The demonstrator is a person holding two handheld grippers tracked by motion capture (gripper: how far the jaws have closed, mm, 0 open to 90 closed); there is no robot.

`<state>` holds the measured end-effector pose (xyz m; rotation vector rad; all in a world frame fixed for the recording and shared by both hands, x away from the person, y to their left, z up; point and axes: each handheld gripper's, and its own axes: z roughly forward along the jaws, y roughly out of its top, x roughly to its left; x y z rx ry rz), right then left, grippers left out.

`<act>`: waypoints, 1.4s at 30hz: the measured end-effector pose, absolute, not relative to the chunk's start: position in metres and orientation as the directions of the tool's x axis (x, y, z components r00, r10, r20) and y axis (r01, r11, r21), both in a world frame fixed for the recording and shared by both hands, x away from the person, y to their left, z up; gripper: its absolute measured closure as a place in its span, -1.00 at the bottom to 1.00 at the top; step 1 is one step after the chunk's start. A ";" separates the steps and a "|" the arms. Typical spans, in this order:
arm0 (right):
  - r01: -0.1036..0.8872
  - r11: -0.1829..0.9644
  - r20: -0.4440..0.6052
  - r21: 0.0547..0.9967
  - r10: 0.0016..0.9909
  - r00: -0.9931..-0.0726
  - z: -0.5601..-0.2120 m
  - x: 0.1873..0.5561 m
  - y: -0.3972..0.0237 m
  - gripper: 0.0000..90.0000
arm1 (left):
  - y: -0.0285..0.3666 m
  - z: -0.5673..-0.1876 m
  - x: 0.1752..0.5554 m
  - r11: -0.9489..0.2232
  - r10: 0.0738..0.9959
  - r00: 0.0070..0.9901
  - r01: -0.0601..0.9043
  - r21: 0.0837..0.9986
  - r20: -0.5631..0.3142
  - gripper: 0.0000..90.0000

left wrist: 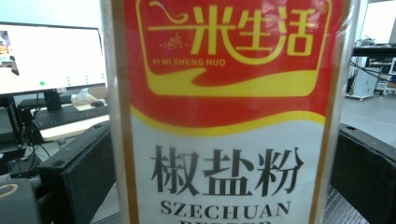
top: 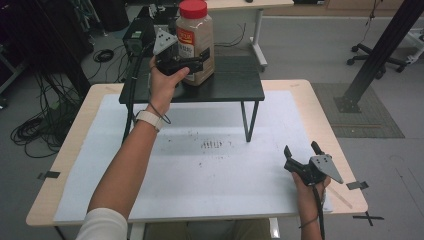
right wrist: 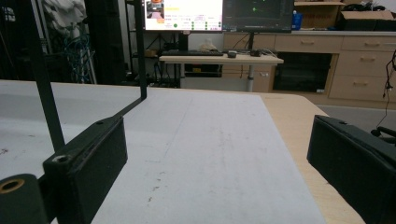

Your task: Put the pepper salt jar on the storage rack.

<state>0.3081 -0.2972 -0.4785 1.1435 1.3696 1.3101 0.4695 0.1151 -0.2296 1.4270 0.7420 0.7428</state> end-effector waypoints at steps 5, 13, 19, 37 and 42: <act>0.037 0.013 -0.006 0.999 0.985 -0.173 -0.479 0.308 -0.297 -0.89 | 0.118 -0.229 0.465 0.014 0.813 0.583 -0.008 1.000 -0.007 -0.93; 0.037 0.013 -0.007 0.999 0.985 -0.173 -0.479 0.308 -0.297 -0.89 | 0.122 -0.227 0.457 0.024 0.807 0.591 -0.016 1.000 -0.010 -0.93; 0.036 0.013 -0.007 0.999 0.985 -0.172 -0.479 0.308 -0.297 -0.89 | 0.125 -0.225 0.450 0.029 0.807 0.591 -0.021 0.999 -0.011 -0.93; 0.034 0.011 -0.005 0.999 0.985 -0.172 -0.479 0.308 -0.297 -0.89 | 0.141 -0.222 0.429 0.057 0.808 0.588 -0.025 0.998 -0.031 -0.94; 0.035 0.012 -0.006 0.999 0.985 -0.172 -0.479 0.308 -0.297 -0.89 | 0.147 -0.221 0.423 0.067 0.807 0.589 -0.024 0.997 -0.040 -0.94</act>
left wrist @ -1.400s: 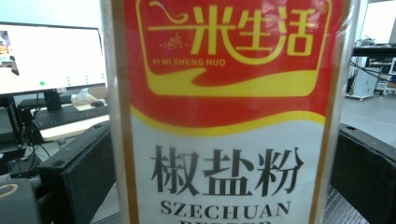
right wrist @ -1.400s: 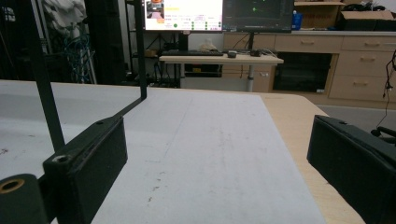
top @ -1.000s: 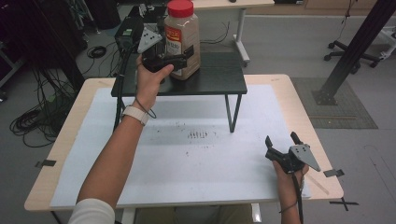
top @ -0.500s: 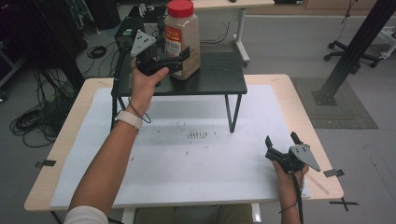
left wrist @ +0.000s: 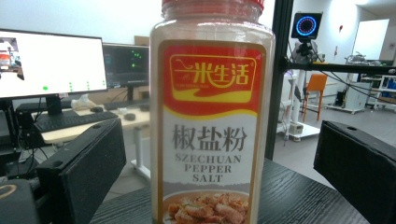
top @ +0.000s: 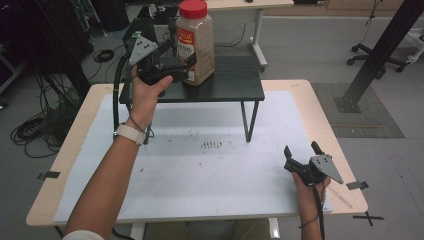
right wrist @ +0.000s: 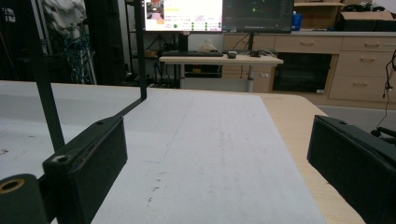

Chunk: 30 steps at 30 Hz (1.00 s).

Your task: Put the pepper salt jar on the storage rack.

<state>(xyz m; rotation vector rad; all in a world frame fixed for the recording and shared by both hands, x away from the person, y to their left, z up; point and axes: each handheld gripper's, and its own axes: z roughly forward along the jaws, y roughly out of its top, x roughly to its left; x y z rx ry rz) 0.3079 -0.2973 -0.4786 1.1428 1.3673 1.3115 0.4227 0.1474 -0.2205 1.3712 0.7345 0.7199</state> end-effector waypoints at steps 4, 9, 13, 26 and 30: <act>0.035 0.013 -0.006 0.999 0.985 -0.172 -0.479 0.308 -0.297 -0.89 | 0.153 -0.219 0.416 0.078 0.800 0.598 -0.022 0.997 -0.049 -0.94; 0.036 0.012 -0.006 0.999 0.985 -0.172 -0.479 0.308 -0.297 -0.89 | 0.160 -0.218 0.407 0.083 0.797 0.602 -0.025 0.996 -0.051 -0.93; 0.035 0.014 -0.007 0.999 0.985 -0.172 -0.479 0.308 -0.297 -0.89 | 0.165 -0.218 0.400 0.095 0.788 0.613 -0.019 0.995 -0.063 -0.93; 0.035 0.011 -0.005 0.999 0.985 -0.172 -0.479 0.308 -0.297 -0.89 | 0.185 -0.225 0.377 0.091 0.788 0.614 -0.031 0.995 -0.053 -0.93; 0.036 0.012 -0.005 0.999 0.985 -0.172 -0.479 0.308 -0.297 -0.89 | 0.194 -0.229 0.370 0.092 0.793 0.607 -0.038 0.995 -0.050 -0.93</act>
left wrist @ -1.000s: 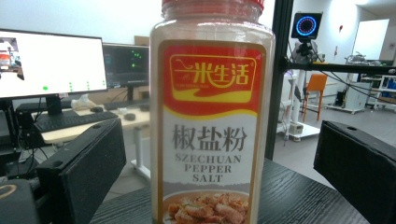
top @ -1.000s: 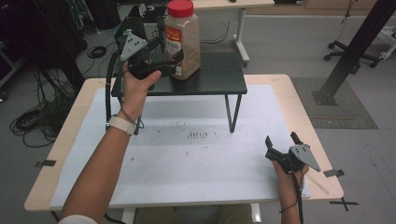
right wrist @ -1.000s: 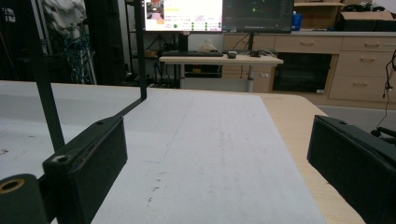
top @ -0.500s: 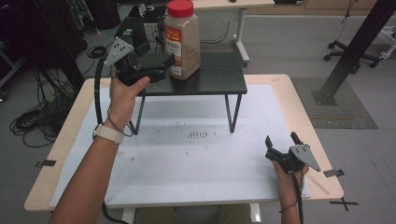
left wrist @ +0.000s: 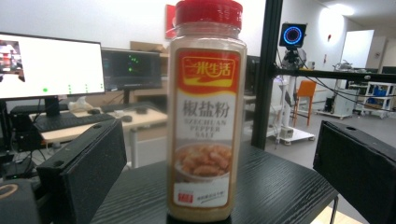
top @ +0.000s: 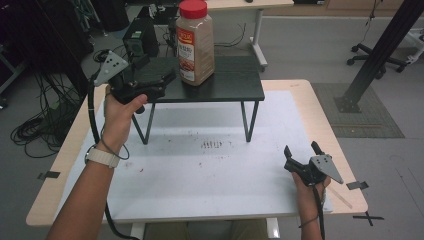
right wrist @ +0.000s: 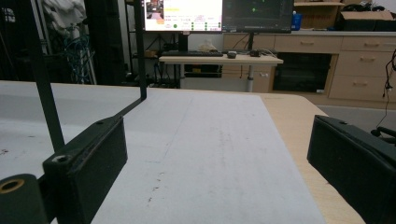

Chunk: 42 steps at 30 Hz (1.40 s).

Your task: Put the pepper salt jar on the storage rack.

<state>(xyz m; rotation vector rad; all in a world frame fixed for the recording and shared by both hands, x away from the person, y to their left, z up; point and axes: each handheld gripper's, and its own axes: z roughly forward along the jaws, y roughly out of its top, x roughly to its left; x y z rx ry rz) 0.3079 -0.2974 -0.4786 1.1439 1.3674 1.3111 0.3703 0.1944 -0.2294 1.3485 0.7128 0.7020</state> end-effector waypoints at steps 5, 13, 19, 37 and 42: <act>0.037 0.012 -0.006 0.999 0.985 -0.171 -0.479 0.308 -0.297 -0.89 | 0.207 -0.236 0.363 0.094 0.804 0.592 -0.044 0.995 -0.050 -0.94; 0.039 0.013 -0.006 0.999 0.986 -0.168 -0.479 0.308 -0.297 -0.89 | 0.226 -0.245 0.350 0.104 0.819 0.572 -0.053 0.993 -0.055 -0.94; 0.041 0.015 -0.008 0.999 0.987 -0.163 -0.478 0.308 -0.297 -0.89 | 0.240 -0.254 0.342 0.094 0.831 0.554 -0.068 0.993 -0.040 -0.93; 0.052 0.017 -0.008 0.999 0.988 -0.153 -0.478 0.309 -0.296 -0.89 | 0.282 -0.291 0.321 0.079 0.874 0.486 -0.099 0.992 -0.021 -0.93; 0.054 0.015 -0.007 0.998 0.989 -0.149 -0.478 0.309 -0.296 -0.89 | 0.295 -0.305 0.314 0.077 0.893 0.450 -0.104 0.992 -0.022 -0.93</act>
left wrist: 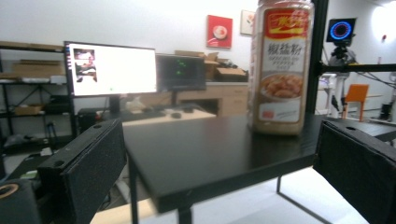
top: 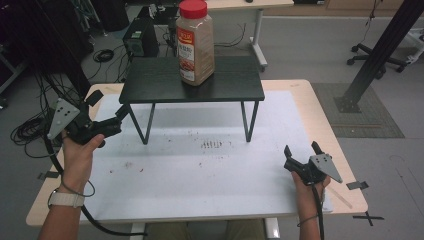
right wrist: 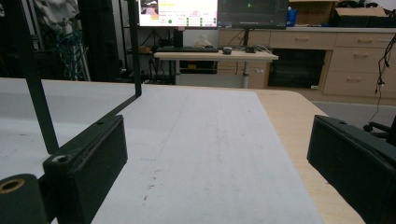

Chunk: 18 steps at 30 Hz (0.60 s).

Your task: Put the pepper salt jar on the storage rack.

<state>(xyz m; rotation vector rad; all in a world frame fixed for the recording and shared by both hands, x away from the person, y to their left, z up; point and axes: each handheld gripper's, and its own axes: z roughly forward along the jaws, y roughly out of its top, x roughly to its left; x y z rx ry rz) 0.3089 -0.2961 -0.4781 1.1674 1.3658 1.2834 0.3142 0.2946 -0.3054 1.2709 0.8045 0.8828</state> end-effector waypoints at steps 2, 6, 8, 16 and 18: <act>0.055 0.015 -0.006 0.998 0.989 -0.148 -0.478 0.309 -0.296 -0.89 | 0.299 -0.312 0.311 0.075 0.899 0.438 -0.102 0.992 -0.023 -0.93; 0.057 0.015 -0.007 0.998 0.989 -0.145 -0.478 0.309 -0.296 -0.89 | 0.308 -0.326 0.306 0.077 0.910 0.414 -0.096 0.992 -0.030 -0.93; 0.058 0.015 -0.006 0.998 0.990 -0.142 -0.478 0.309 -0.296 -0.89 | 0.312 -0.333 0.304 0.062 0.917 0.398 -0.095 0.994 -0.019 -0.93; 0.058 0.018 -0.010 0.998 0.990 -0.140 -0.478 0.309 -0.296 -0.89 | 0.326 -0.360 0.296 0.065 0.935 0.354 -0.089 0.994 -0.029 -0.93; 0.058 0.017 -0.008 0.998 0.990 -0.139 -0.478 0.309 -0.296 -0.89 | 0.328 -0.366 0.295 0.065 0.938 0.344 -0.084 0.994 -0.032 -0.93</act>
